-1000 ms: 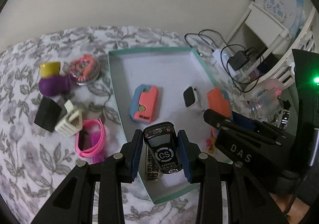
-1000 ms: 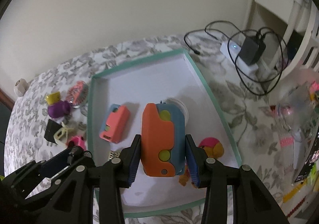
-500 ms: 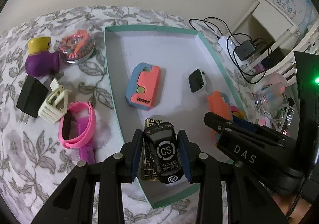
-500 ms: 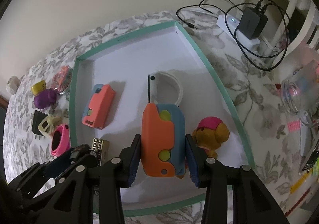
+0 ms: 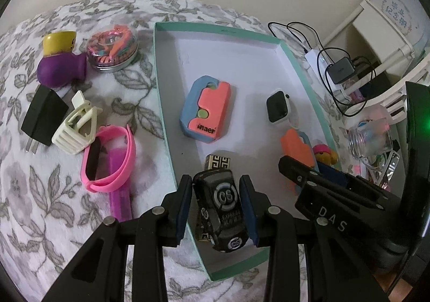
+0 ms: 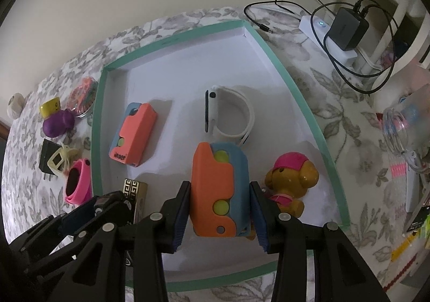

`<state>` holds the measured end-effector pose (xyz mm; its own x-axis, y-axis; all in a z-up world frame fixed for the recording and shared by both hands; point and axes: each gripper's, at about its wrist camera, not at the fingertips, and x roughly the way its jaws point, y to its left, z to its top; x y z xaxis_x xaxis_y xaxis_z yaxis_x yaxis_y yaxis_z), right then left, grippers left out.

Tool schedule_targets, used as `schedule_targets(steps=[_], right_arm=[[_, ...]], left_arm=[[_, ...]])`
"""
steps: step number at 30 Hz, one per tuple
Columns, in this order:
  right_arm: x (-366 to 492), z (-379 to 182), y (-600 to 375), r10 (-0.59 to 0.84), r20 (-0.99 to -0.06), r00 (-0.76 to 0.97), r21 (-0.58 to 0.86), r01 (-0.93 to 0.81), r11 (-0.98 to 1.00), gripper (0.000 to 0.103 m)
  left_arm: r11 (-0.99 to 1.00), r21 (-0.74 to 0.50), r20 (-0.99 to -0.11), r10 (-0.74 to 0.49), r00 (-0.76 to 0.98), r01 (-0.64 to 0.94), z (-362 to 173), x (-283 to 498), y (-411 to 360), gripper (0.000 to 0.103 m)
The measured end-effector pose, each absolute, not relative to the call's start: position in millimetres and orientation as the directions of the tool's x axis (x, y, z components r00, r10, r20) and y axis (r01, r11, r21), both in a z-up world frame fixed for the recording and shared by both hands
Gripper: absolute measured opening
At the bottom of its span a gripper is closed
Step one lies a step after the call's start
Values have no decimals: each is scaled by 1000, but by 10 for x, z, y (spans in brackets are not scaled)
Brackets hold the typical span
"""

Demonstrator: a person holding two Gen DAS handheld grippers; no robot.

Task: Organize rigid objects
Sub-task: 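Lower both items into the teal box and open both grippers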

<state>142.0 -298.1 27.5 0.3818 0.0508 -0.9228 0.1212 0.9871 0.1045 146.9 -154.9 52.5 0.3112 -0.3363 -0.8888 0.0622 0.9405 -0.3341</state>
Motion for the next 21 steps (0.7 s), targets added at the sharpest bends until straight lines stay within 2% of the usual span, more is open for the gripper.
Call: schedule_targets(steps=[10, 21], right_arm=[[1417, 347, -3024, 42, -920, 390, 104, 139, 985, 46], [1366, 782, -2979, 37, -870, 491, 109, 119, 987, 46]], left_arm=[[930, -364, -879, -363, 309, 55, 583, 1470, -1540, 44], [922, -384, -842, -372, 392, 51, 933, 1449, -1355, 46]])
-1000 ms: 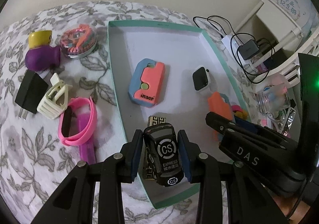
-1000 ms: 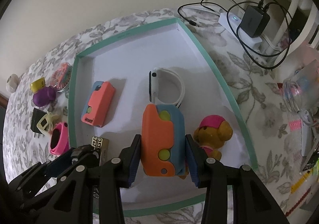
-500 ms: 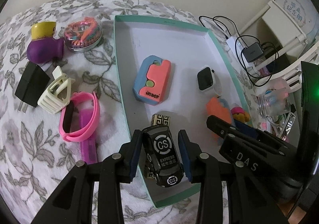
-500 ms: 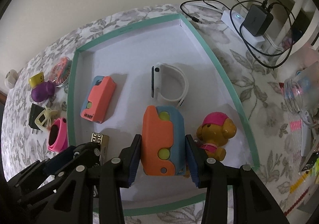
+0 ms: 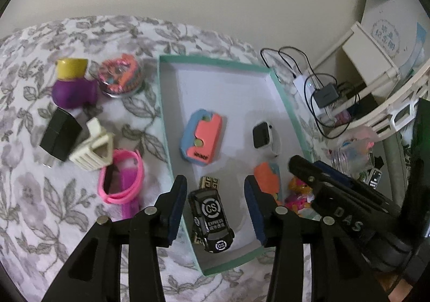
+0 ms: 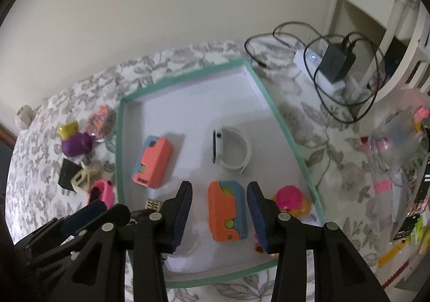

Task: Organize rigid objects
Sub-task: 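Lower both items into the teal box and open both grippers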

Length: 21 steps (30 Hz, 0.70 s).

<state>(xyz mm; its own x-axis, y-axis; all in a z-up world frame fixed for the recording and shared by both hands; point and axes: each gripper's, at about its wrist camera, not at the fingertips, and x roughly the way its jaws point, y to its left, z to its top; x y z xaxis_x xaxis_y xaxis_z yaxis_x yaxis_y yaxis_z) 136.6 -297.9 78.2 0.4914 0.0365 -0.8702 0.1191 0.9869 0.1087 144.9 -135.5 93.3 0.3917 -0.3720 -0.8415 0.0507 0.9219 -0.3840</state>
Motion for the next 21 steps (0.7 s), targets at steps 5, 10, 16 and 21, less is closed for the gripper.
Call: schedule_targets(steps=[5, 10, 16, 21], right_arm=[[1333, 918, -2955, 29, -850, 526, 104, 114, 988, 46], [1354, 826, -2934, 32, -862, 506, 101, 110, 989, 62], [1391, 696, -2895, 63, -878, 475, 123, 96, 988, 77], [1407, 659, -2862, 56, -881, 469, 112, 93, 989, 88]], left_arm=[[934, -357, -849, -324, 417, -1, 969, 1472, -1219, 46], [953, -291, -874, -228, 429, -86, 950, 1483, -1058, 58], [955, -237, -894, -141, 425, -180, 914, 1506, -865, 75], [955, -177, -911, -67, 407, -239, 852, 1509, -759, 79]])
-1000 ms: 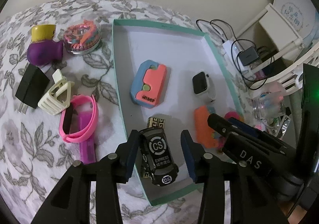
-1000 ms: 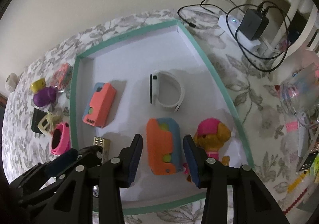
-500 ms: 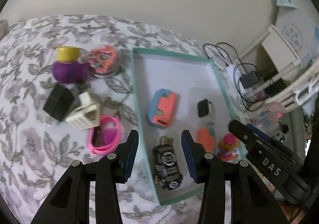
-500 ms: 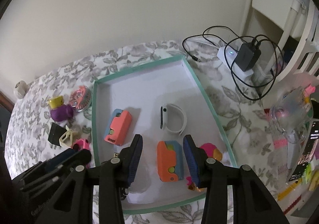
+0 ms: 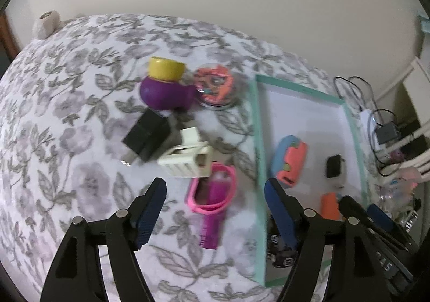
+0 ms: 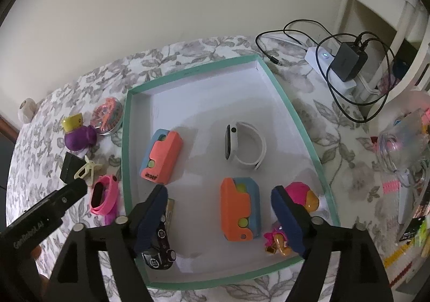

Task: Organize rigid objects
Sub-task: 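Withdraw both grippers from the box toward the pink watch band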

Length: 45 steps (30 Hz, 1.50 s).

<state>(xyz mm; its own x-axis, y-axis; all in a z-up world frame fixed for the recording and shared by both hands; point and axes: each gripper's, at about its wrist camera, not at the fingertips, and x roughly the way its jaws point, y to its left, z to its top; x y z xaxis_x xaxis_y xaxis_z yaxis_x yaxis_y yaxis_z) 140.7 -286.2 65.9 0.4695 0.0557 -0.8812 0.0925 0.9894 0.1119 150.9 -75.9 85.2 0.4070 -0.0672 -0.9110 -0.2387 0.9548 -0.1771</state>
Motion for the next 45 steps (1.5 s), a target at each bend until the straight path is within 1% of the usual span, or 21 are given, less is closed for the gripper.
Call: schedule_targets(steps=[1, 2, 4, 5, 7, 9, 10, 12, 16, 21, 25, 29, 31, 37, 45], right_arm=[[1409, 653, -2861, 55, -881, 470, 111, 93, 989, 89], [1411, 648, -2860, 56, -880, 471, 113, 93, 989, 90], [1414, 636, -2854, 60, -879, 473, 116, 90, 989, 92], [1414, 632, -2850, 59, -878, 474, 116, 91, 989, 97], [1413, 621, -2838, 55, -876, 480, 110, 89, 990, 102], [1410, 620, -2818, 54, -874, 484, 106, 81, 991, 103], [1412, 619, -2808, 52, -874, 483, 102, 77, 992, 103], [1411, 617, -2787, 47, -874, 484, 93, 71, 993, 103], [1410, 612, -2749, 38, -873, 486, 77, 62, 995, 103], [1410, 650, -2700, 34, -868, 495, 70, 54, 996, 103], [1421, 741, -2603, 31, -859, 510, 60, 41, 997, 103], [1469, 872, -2449, 67, -847, 527, 91, 20, 996, 103], [1520, 937, -2336, 84, -844, 530, 101, 3, 995, 103], [1643, 1018, -2010, 134, -833, 538, 133, -41, 990, 103], [1701, 802, -1706, 163, -850, 500, 132, -97, 987, 103]], left_arm=[[953, -165, -915, -51, 401, -253, 834, 1509, -735, 87], [952, -148, -917, -30, 397, -268, 818, 1504, -712, 90], [951, -117, -920, 5, 391, -287, 784, 1497, -674, 90], [949, -111, -922, 12, 386, -294, 772, 1495, -662, 90], [944, -106, -925, 22, 380, -312, 754, 1493, -608, 90], [938, -100, -922, 38, 385, -332, 763, 1481, -549, 91], [936, -95, -921, 46, 387, -338, 769, 1477, -532, 94], [934, -88, -920, 58, 388, -347, 774, 1474, -487, 96], [926, -112, -923, 38, 383, -362, 795, 1476, -404, 96], [927, -97, -911, 63, 407, -361, 919, 1474, -339, 97], [908, -168, -897, 20, 442, -383, 1082, 1482, -222, 97], [887, -203, -881, 20, 473, -415, 1232, 1524, -124, 97], [873, -238, -877, -5, 481, -426, 1252, 1542, -67, 97], [854, -231, -886, 13, 463, -467, 1080, 1533, 199, 97], [812, -268, -919, -55, 390, -518, 743, 1536, 640, 97]])
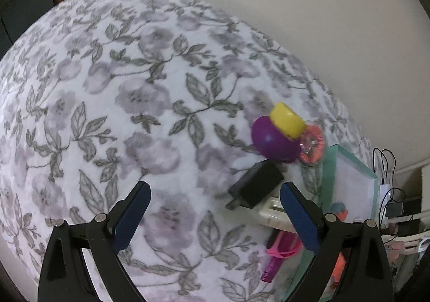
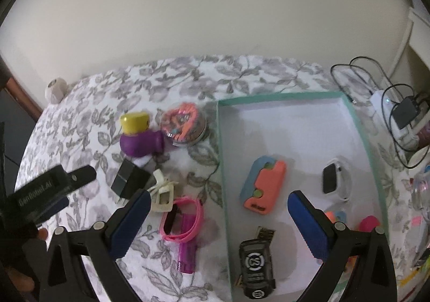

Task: Organize rigid objects
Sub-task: 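Withdraw both grippers from the box toward the pink watch band, then lower the left gripper onto the pink watch band while the right gripper approaches the pink tube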

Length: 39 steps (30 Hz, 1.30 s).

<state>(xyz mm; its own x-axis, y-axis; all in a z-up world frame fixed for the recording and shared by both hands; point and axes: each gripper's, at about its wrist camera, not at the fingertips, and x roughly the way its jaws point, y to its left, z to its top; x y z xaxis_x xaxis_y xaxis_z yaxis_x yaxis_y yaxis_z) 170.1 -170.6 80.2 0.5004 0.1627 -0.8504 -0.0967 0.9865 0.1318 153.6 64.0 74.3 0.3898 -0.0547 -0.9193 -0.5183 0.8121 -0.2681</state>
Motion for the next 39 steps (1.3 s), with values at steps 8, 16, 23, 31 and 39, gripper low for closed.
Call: schedule_targets(steps=[8, 16, 23, 31, 39], right_arm=[[1669, 629, -1537, 185, -874, 449, 121, -168, 978, 95], [1676, 568, -1580, 176, -888, 426, 120, -156, 980, 75], [1682, 521, -1547, 211, -894, 395, 150, -180, 972, 62], [1652, 429, -1504, 228, -917, 327, 159, -224, 962, 54], [1593, 367, -1420, 233, -931, 279, 159, -265, 951, 48]], left_arm=[[824, -267, -935, -96, 342, -499, 606, 1499, 590, 97], [847, -224, -954, -89, 287, -482, 483, 1449, 434, 97], [848, -260, -950, -138, 282, -462, 445, 1451, 348, 97], [879, -296, -941, -202, 270, -375, 389, 1536, 94, 78], [886, -334, -933, -263, 245, -321, 302, 1594, -24, 66]])
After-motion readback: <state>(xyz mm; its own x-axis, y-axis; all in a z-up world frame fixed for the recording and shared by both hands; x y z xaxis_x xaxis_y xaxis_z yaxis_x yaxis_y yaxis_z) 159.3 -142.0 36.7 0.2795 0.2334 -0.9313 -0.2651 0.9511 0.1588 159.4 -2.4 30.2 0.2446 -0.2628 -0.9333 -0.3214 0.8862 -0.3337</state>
